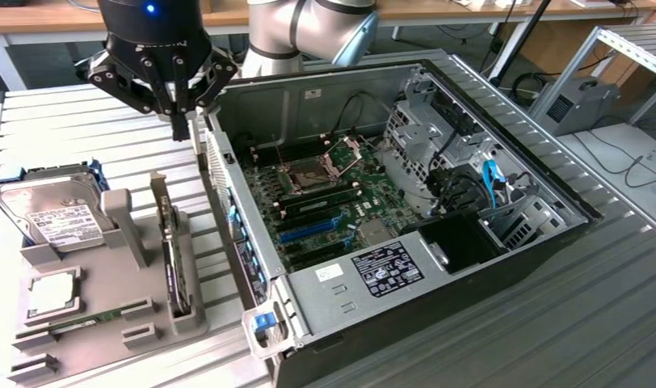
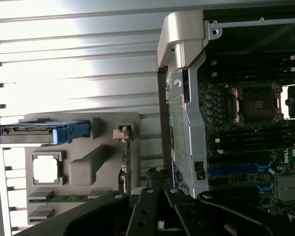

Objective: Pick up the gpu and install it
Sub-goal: 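Reach for the gpu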

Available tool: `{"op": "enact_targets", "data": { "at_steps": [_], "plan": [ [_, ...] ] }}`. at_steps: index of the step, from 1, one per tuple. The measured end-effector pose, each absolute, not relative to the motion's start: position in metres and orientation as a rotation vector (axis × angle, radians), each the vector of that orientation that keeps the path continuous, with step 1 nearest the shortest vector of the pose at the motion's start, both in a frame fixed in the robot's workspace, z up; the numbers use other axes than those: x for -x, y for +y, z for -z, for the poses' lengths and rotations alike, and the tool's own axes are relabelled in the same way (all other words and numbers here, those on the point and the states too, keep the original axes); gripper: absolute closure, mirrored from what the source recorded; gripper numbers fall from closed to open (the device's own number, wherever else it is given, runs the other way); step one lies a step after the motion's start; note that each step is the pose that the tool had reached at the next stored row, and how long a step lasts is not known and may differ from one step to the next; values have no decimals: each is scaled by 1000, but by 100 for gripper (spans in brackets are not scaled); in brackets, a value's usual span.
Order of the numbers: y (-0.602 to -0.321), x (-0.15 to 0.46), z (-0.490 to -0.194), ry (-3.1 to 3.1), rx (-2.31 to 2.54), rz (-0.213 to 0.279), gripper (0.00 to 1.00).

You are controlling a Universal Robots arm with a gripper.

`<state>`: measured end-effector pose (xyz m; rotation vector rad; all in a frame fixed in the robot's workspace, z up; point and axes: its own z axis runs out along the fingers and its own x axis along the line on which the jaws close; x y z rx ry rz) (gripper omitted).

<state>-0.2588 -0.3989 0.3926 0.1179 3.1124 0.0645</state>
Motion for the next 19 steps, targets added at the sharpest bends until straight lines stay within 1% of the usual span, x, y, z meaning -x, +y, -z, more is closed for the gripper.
{"op": "enact_targets", "data": {
  "at_steps": [19],
  "plan": [
    [-399, 278, -392, 3112, -118, -64, 89]
  ]
}}
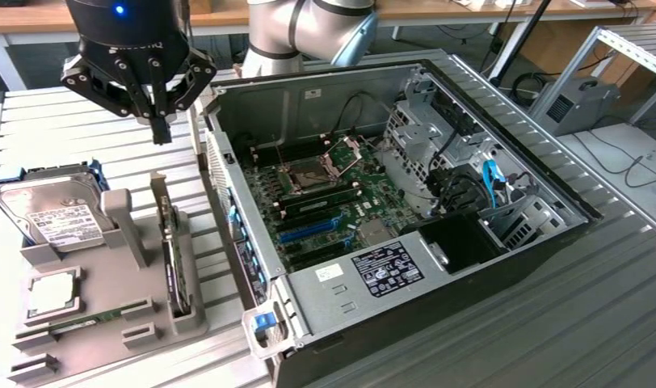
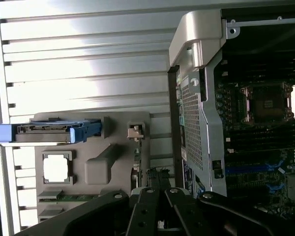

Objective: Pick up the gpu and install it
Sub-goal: 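Reach for the gpu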

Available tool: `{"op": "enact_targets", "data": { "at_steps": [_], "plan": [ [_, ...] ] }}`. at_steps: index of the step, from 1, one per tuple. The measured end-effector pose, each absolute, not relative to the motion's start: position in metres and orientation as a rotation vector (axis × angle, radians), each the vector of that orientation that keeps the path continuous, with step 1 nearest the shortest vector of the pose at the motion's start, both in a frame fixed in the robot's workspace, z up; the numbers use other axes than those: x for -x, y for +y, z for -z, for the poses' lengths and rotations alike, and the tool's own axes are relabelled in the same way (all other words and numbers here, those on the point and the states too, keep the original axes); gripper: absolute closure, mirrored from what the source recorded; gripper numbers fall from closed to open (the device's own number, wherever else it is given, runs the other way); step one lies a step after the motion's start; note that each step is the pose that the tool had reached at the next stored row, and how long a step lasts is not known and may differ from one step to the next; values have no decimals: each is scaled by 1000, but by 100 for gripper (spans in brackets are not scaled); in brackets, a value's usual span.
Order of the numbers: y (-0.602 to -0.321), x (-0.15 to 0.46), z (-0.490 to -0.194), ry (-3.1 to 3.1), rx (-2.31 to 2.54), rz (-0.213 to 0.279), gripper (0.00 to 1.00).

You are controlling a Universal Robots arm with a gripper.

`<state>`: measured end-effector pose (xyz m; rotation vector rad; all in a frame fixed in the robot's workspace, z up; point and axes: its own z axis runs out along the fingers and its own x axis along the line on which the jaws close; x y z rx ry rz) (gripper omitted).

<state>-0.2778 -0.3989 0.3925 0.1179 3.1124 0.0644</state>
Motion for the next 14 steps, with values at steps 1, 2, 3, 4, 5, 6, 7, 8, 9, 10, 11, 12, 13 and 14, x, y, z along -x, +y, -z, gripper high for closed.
{"op": "enact_targets", "data": {
  "at_steps": [1, 2, 3, 4, 5, 6, 7, 8, 9, 10, 11, 12, 13, 14],
  "plan": [
    [-399, 279, -392, 3112, -118, -64, 89],
    [-399, 280, -392, 3112, -118, -64, 89],
    [-399, 280, -392, 3112, -118, -64, 89],
    [-399, 281, -392, 3112, -118, -64, 89],
    [-399, 282, -392, 3112, -118, -64, 89],
    [-399, 282, -392, 3112, -118, -65, 89],
    [-399, 283, -392, 3112, -118, -64, 89],
    [-399, 284, -392, 3112, -118, -64, 89],
    [-399, 285, -392, 3112, -118, -64, 89],
    [-399, 285, -392, 3112, -118, -64, 89],
    [-399, 287, -392, 3112, -118, -64, 89],
    [-399, 287, -392, 3112, -118, -64, 89],
    [-399, 288, -392, 3112, -118, -64, 89],
    [-399, 289, -392, 3112, -118, -64, 89]
  ]
}}
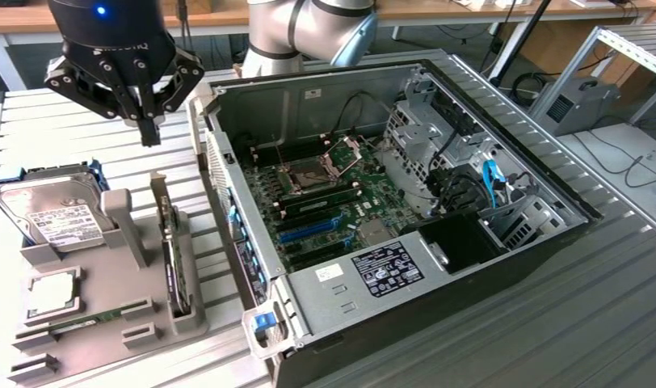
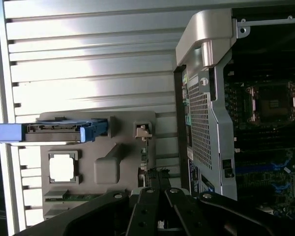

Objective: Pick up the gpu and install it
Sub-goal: 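Reach for the gpu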

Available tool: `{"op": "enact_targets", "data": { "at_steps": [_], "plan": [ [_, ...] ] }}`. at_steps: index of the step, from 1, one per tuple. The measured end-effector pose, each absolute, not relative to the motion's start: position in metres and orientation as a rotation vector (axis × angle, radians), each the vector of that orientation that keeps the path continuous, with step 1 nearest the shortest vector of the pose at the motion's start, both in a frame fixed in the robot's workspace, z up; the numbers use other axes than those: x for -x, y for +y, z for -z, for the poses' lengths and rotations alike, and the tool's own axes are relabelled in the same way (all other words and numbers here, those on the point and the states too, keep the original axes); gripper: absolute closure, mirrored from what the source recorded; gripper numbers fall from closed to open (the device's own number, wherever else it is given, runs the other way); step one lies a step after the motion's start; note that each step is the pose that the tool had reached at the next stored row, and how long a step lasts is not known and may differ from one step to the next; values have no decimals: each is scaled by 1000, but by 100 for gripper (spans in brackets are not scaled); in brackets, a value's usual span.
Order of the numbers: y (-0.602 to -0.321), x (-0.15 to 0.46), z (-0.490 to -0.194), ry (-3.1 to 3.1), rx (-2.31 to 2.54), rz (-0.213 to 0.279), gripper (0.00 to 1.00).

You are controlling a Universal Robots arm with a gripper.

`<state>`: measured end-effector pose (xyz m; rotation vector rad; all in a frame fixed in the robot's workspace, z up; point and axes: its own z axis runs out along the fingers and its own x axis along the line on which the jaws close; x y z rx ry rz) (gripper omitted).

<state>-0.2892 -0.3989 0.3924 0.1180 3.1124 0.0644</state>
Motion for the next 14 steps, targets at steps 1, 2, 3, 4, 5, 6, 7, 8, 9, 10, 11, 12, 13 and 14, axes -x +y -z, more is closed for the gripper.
{"op": "enact_targets", "data": {
  "at_steps": [1, 2, 3, 4, 5, 6, 7, 8, 9, 10, 11, 12, 13, 14],
  "plan": [
    [-399, 290, -392, 3112, -118, -64, 89],
    [-399, 291, -392, 3112, -118, -64, 89],
    [-399, 293, -392, 3112, -118, -64, 89],
    [-399, 294, -392, 3112, -118, -64, 89],
    [-399, 295, -392, 3112, -118, -64, 89],
    [-399, 296, -392, 3112, -118, -65, 89],
    [-399, 297, -392, 3112, -118, -64, 89],
    [-399, 297, -392, 3112, -118, -64, 89],
    [-399, 297, -392, 3112, -118, -64, 89],
    [-399, 297, -392, 3112, -118, -64, 89],
    [-399, 297, -392, 3112, -118, -64, 89],
    [-399, 297, -392, 3112, -118, -64, 89],
    [-399, 297, -392, 3112, -118, -64, 89],
    [-399, 297, -392, 3112, -118, -64, 89]
  ]
}}
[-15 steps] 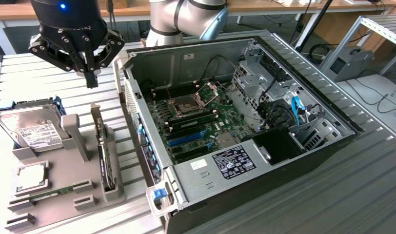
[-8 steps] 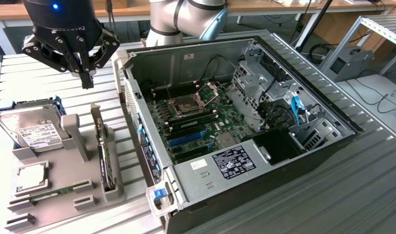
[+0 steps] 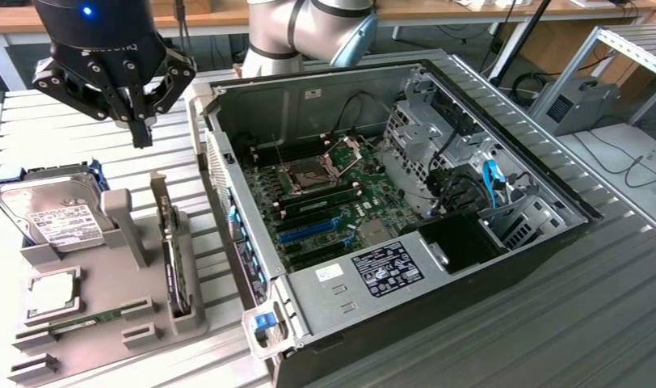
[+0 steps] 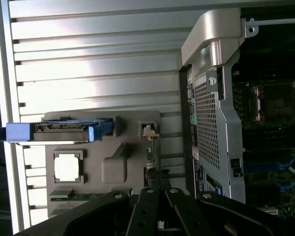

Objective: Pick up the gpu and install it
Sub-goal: 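Reach for the gpu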

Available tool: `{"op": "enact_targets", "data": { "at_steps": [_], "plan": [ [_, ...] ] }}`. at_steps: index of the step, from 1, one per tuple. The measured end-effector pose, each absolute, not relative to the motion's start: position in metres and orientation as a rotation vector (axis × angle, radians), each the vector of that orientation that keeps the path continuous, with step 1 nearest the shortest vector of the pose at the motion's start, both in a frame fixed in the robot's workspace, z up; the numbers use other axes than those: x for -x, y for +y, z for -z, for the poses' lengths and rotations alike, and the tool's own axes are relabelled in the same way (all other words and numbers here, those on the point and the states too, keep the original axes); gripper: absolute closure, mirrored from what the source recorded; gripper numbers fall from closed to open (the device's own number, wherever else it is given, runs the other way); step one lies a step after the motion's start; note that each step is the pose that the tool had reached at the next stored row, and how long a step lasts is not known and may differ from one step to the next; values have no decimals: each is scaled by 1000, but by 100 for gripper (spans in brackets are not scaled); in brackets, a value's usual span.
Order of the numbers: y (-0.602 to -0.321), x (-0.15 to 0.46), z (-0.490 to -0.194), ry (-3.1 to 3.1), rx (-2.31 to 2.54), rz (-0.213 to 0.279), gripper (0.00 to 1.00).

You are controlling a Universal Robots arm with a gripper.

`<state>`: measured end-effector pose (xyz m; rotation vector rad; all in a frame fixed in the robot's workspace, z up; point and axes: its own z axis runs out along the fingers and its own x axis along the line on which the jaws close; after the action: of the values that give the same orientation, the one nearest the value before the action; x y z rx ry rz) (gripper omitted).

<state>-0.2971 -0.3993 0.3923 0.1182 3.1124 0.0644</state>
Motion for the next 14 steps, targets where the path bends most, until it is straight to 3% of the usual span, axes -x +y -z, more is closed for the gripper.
{"op": "enact_targets", "data": {
  "at_steps": [14],
  "plan": [
    [-410, 297, -392, 3112, -118, -64, 89]
  ]
}}
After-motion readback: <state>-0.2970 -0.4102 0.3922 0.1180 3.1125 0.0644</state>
